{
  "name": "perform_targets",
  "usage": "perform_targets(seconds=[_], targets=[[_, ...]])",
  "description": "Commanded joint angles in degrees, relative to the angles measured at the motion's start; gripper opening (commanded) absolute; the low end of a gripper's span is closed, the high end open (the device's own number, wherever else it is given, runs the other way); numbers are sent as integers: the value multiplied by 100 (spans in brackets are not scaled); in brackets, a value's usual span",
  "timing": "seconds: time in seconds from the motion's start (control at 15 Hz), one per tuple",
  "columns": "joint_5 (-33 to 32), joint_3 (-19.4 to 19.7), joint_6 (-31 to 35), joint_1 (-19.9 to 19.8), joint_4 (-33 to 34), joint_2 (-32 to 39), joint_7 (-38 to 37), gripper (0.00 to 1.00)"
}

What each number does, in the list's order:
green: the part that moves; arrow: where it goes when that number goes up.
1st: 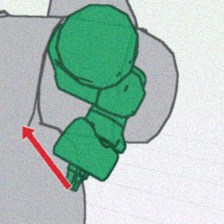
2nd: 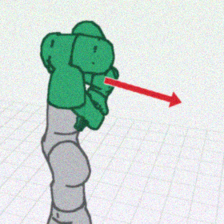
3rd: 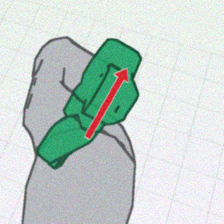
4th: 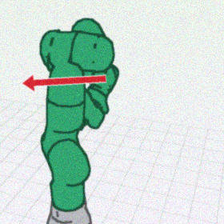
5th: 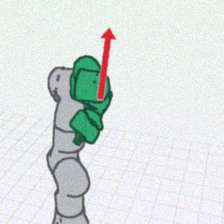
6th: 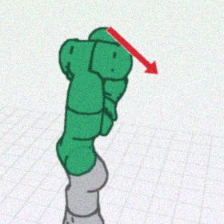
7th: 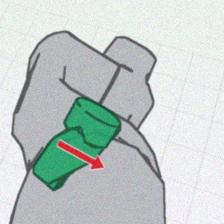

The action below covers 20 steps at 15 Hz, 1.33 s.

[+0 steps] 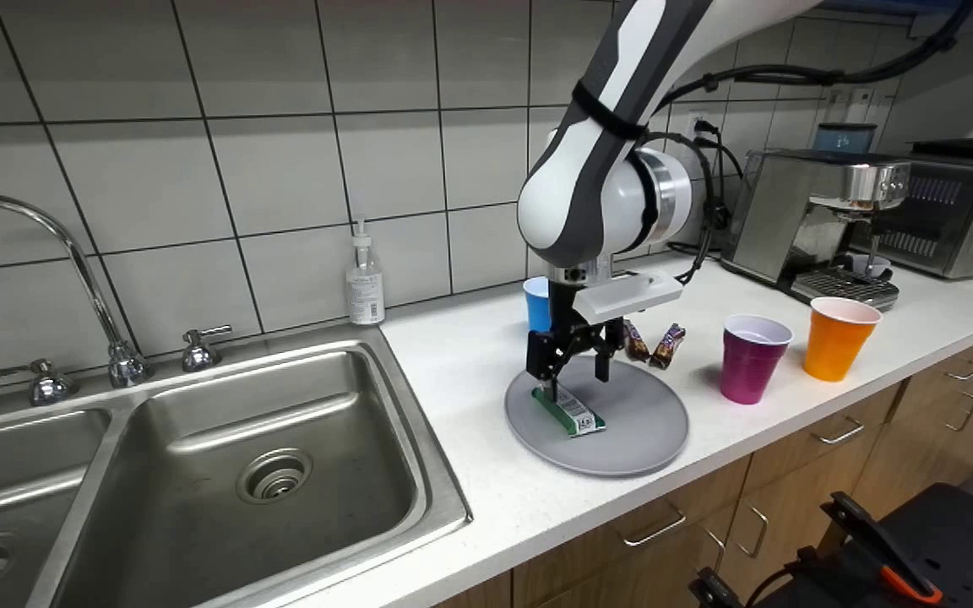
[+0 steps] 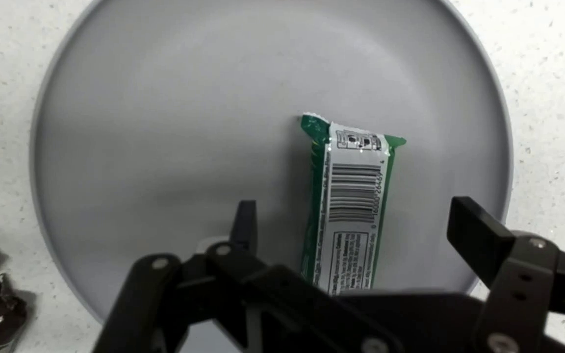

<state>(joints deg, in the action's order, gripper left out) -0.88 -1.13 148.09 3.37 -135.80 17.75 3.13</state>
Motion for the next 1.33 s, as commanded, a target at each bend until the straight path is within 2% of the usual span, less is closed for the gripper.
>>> perform_targets(seconds=[0.0, 0.53, 1.13, 1.2, 1.27], targets=[[-260, 53, 141, 108, 269, 315, -337, 100], [-375, 135, 168, 147, 550, 653, -476, 100], [-392, 193, 153, 107, 510, 653, -414, 100], [-384, 187, 152, 96, 506, 643, -392, 75], [-391, 196, 141, 98, 509, 644, -396, 74]])
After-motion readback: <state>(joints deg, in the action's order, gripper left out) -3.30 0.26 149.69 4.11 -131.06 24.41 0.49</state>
